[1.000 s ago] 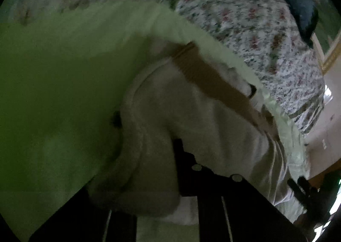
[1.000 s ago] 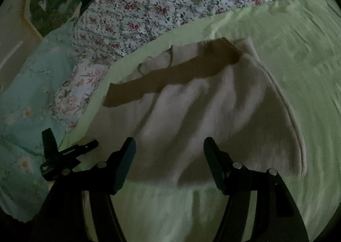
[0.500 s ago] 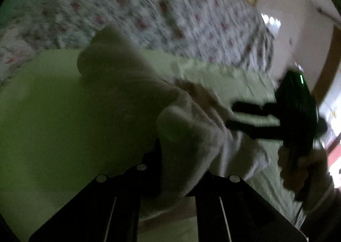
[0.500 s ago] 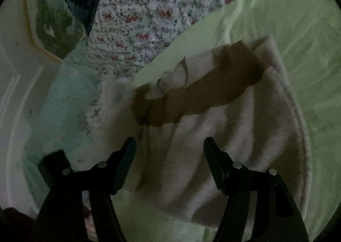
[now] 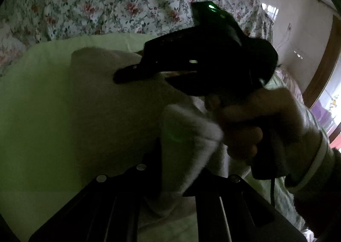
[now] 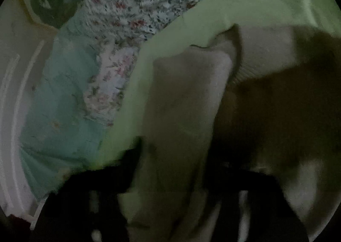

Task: Fold small clothes
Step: 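Grasp the side edge of the sweater bundle with both grippers and fold it over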

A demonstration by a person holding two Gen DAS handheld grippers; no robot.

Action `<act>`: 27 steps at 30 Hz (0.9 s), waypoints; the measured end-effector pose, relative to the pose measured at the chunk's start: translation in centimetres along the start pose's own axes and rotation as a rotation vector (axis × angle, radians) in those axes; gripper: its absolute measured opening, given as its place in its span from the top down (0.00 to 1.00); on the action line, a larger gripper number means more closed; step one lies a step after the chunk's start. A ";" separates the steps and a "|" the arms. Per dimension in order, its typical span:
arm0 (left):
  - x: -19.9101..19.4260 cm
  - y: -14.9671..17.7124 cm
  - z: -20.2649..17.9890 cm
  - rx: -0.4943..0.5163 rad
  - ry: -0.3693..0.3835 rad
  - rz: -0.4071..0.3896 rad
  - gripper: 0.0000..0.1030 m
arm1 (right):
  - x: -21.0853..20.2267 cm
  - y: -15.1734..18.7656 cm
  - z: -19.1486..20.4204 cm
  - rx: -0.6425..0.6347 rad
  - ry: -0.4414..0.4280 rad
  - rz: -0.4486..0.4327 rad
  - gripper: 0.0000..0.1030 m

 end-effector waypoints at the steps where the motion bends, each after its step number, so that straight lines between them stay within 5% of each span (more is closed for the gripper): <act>1: -0.3 -0.3 -0.2 0.003 0.002 -0.005 0.92 | 0.2 -0.3 0.3 -0.009 0.006 0.005 0.81; 8: 0.1 -3.0 -7.3 0.040 0.152 -0.011 0.91 | -8.6 -1.0 2.3 -0.179 0.064 -0.120 0.83; 14: 5.7 -1.8 -13.6 0.095 0.215 0.077 0.84 | -14.5 0.1 -5.6 -0.117 0.248 -0.148 0.83; 24: 10.2 -0.4 -15.3 0.071 0.244 0.160 0.83 | -14.8 1.0 -11.4 -0.101 0.360 -0.149 0.83; 27: 10.1 -0.3 -15.2 0.064 0.265 0.169 0.74 | -14.8 1.0 -11.7 -0.098 0.367 -0.164 0.80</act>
Point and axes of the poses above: each gripper's, at about its wrist camera, not at the fingertips, and x roughly the way its jaws point, z to its left, y to its underside, the point moved 9 cm from there along x, roughly the way its jaws point, and after that the axes turned 1 degree about z, right-handed, at the moved point
